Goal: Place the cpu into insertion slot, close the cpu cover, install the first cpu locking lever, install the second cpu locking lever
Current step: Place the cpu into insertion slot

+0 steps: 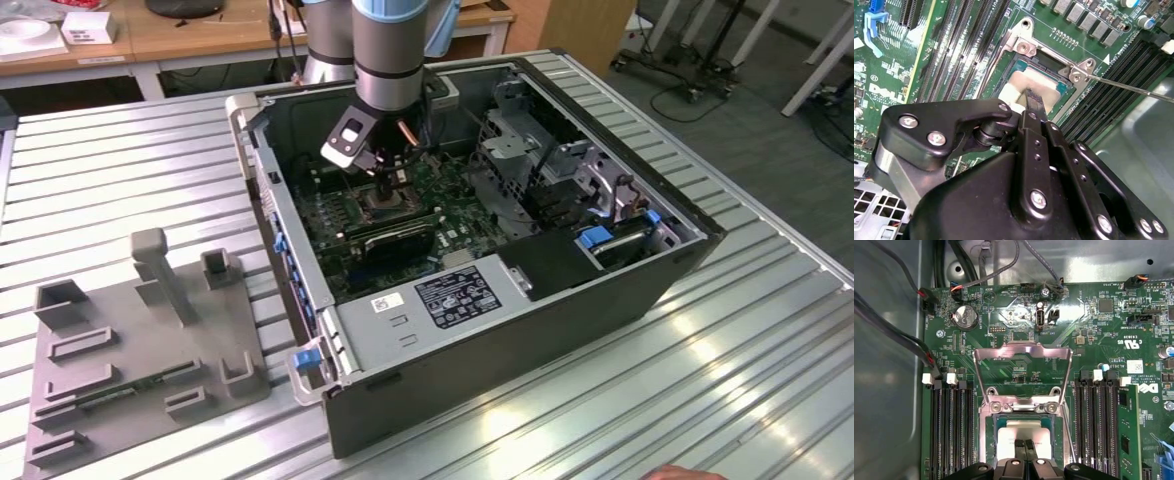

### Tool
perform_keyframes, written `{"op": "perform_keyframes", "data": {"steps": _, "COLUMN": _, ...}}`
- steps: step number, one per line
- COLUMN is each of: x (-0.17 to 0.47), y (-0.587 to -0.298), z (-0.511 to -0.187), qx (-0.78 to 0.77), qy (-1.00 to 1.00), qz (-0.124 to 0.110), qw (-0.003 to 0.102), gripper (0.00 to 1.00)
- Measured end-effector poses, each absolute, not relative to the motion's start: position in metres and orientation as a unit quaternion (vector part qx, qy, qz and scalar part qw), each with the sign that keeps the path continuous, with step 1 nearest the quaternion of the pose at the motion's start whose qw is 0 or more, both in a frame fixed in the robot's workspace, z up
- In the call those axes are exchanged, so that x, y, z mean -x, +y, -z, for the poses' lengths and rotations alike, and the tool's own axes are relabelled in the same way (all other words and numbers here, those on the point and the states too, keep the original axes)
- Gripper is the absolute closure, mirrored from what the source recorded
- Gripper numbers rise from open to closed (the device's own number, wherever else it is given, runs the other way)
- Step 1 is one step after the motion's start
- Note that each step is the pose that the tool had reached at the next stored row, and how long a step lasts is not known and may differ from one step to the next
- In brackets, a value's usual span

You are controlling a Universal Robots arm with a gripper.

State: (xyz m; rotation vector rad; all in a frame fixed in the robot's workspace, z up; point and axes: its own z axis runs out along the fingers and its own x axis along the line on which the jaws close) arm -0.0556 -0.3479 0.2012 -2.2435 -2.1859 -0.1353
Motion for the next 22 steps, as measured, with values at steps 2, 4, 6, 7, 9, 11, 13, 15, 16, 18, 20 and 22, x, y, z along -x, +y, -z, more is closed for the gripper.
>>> {"op": "perform_keyframes", "data": {"steps": 2, "x": 0.0557, "y": -0.3479, "z": -0.201, "qx": 0.716, "qy": -0.697, "qz": 0.043, "qw": 0.003, "gripper": 0.89}}
{"op": "perform_keyframes", "data": {"steps": 4, "x": 0.0556, "y": -0.3479, "z": -0.2008, "qx": 0.716, "qy": -0.697, "qz": 0.043, "qw": 0.003, "gripper": 0.89}}
{"op": "perform_keyframes", "data": {"steps": 6, "x": 0.0556, "y": -0.3479, "z": -0.2007, "qx": 0.716, "qy": -0.697, "qz": 0.043, "qw": 0.003, "gripper": 0.89}}
{"op": "perform_keyframes", "data": {"steps": 7, "x": 0.0556, "y": -0.3479, "z": -0.2005, "qx": 0.716, "qy": -0.697, "qz": 0.043, "qw": 0.003, "gripper": 0.89}}
{"op": "perform_keyframes", "data": {"steps": 9, "x": 0.0556, "y": -0.3479, "z": -0.2002, "qx": 0.716, "qy": -0.697, "qz": 0.043, "qw": 0.003, "gripper": 0.89}}
{"op": "perform_keyframes", "data": {"steps": 11, "x": 0.0556, "y": -0.3479, "z": -0.2002, "qx": 0.716, "qy": -0.697, "qz": 0.043, "qw": 0.003, "gripper": 0.89}}
{"op": "perform_keyframes", "data": {"steps": 13, "x": 0.0556, "y": -0.3479, "z": -0.2001, "qx": 0.716, "qy": -0.697, "qz": 0.043, "qw": 0.003, "gripper": 0.89}}
{"op": "perform_keyframes", "data": {"steps": 15, "x": 0.0556, "y": -0.3479, "z": -0.1998, "qx": 0.716, "qy": -0.697, "qz": 0.043, "qw": 0.003, "gripper": 0.89}}
{"op": "perform_keyframes", "data": {"steps": 16, "x": 0.0556, "y": -0.3479, "z": -0.1996, "qx": 0.716, "qy": -0.697, "qz": 0.043, "qw": 0.003, "gripper": 0.89}}
{"op": "perform_keyframes", "data": {"steps": 18, "x": 0.0556, "y": -0.3479, "z": -0.1995, "qx": 0.716, "qy": -0.697, "qz": 0.043, "qw": 0.003, "gripper": 0.89}}
{"op": "perform_keyframes", "data": {"steps": 20, "x": 0.0556, "y": -0.3479, "z": -0.1995, "qx": 0.716, "qy": -0.697, "qz": 0.043, "qw": 0.003, "gripper": 0.89}}
{"op": "perform_keyframes", "data": {"steps": 22, "x": 0.0556, "y": -0.3479, "z": -0.1995, "qx": 0.716, "qy": -0.697, "qz": 0.043, "qw": 0.003, "gripper": 0.89}}
